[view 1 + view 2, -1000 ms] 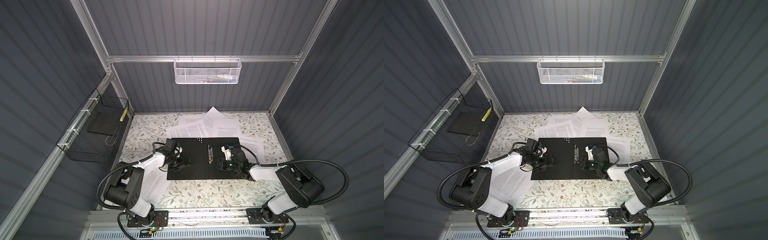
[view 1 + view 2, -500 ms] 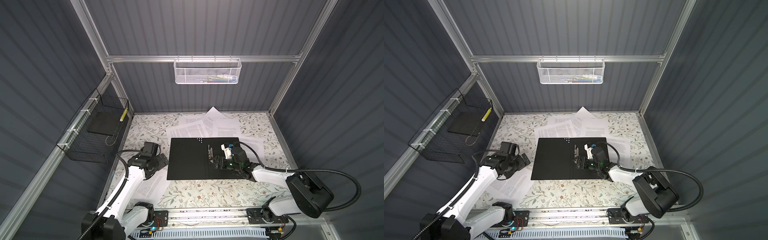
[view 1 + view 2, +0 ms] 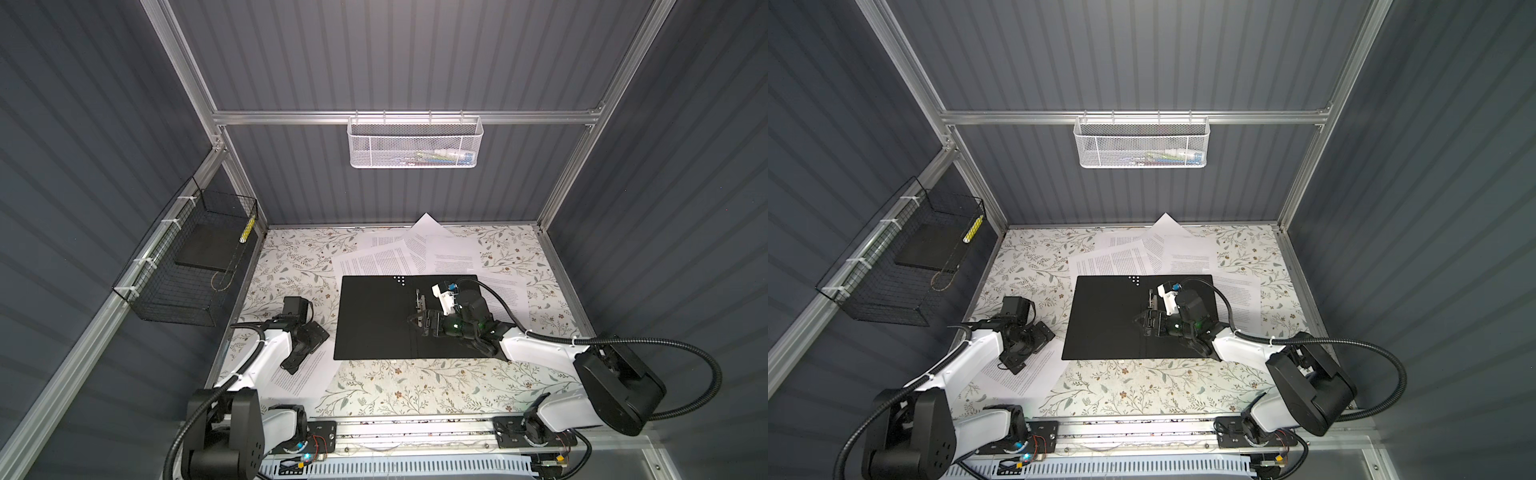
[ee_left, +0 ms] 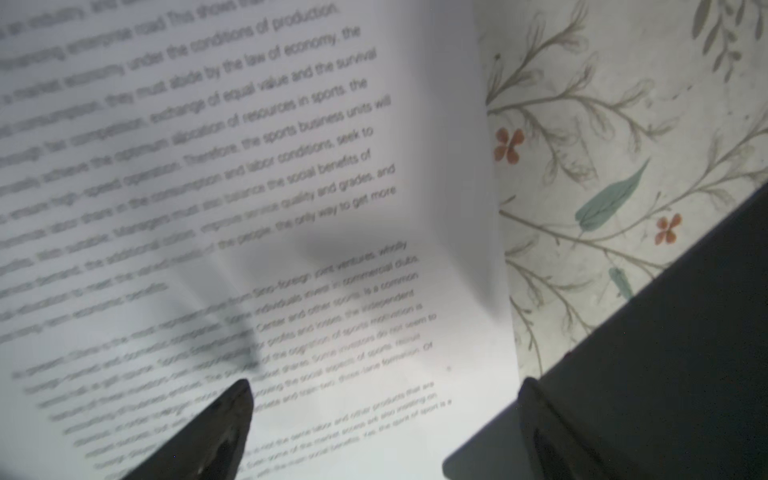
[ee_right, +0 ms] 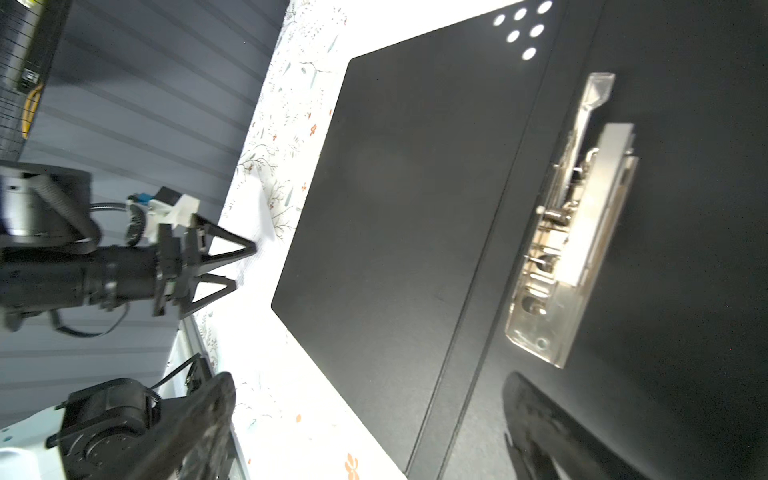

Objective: Put the files into the folder

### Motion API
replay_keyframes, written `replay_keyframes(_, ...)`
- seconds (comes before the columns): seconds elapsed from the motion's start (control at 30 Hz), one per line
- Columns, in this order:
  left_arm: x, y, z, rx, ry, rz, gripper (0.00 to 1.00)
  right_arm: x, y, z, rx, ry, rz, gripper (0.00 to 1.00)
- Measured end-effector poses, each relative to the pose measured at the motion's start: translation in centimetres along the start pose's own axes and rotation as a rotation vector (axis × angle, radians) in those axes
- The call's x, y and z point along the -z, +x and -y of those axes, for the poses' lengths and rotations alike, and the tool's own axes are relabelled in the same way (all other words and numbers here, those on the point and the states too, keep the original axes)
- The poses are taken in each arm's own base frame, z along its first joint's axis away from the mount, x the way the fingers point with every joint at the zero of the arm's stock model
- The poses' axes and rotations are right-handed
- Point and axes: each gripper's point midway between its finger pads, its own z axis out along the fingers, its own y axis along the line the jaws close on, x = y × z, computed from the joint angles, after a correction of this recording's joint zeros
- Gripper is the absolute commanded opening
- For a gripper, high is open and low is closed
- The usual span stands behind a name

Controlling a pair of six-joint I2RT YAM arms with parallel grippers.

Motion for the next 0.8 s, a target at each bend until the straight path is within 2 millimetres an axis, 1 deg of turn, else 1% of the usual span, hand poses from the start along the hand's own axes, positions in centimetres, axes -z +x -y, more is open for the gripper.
replay_keyframes(0.07,-0.8,-0.7,0.3,0.007,-0.027,0.001,1.0,0.0,-0.2,-0.4,-0.007,-0.011,-0.003,0.99)
replay_keyframes(0.17,-1.5,-2.8,2.1,0.009,-0.044,0.024,1.0,0.0,-0.8,-1.1,-0.014,-0.022,-0.01,0.99)
replay_keyframes(0.27,-2.4,-5.4,4.4,0.003,-0.052,0.048,1.0,0.2,-1.8,-2.2,-0.01,-0.03,-0.011,0.99)
replay_keyframes(0.33,-3.0,-7.2,6.3,-0.017,-0.049,0.061,1.0,0.8,-2.6,-3.1,0.003,-0.034,-0.001,0.99)
replay_keyframes(0.43,-3.9,-9.9,9.0,-0.06,-0.047,0.089,1.0,1.8,-3.4,-3.8,0.027,-0.019,0.014,0.99)
replay_keyframes(0.5,-4.5,-11.6,10.7,-0.098,-0.046,0.108,1.0,2.1,-3.7,-3.9,0.035,0.002,0.017,0.99)
replay_keyframes(0.63,-5.4,-14.7,14.3,-0.178,-0.022,0.137,1.0,2.2,-3.7,-2.9,0.035,0.068,0.003,0.99)
replay_keyframes(0.7,-5.4,-15.2,15.4,-0.206,0.004,0.143,1.0,2.0,-3.5,-2.4,0.029,0.092,-0.012,0.99)
replay_keyframes(0.8,-5.1,-14.8,15.9,-0.251,0.038,0.125,1.0,1.3,-3.1,-1.6,0.017,0.12,-0.042,0.99)
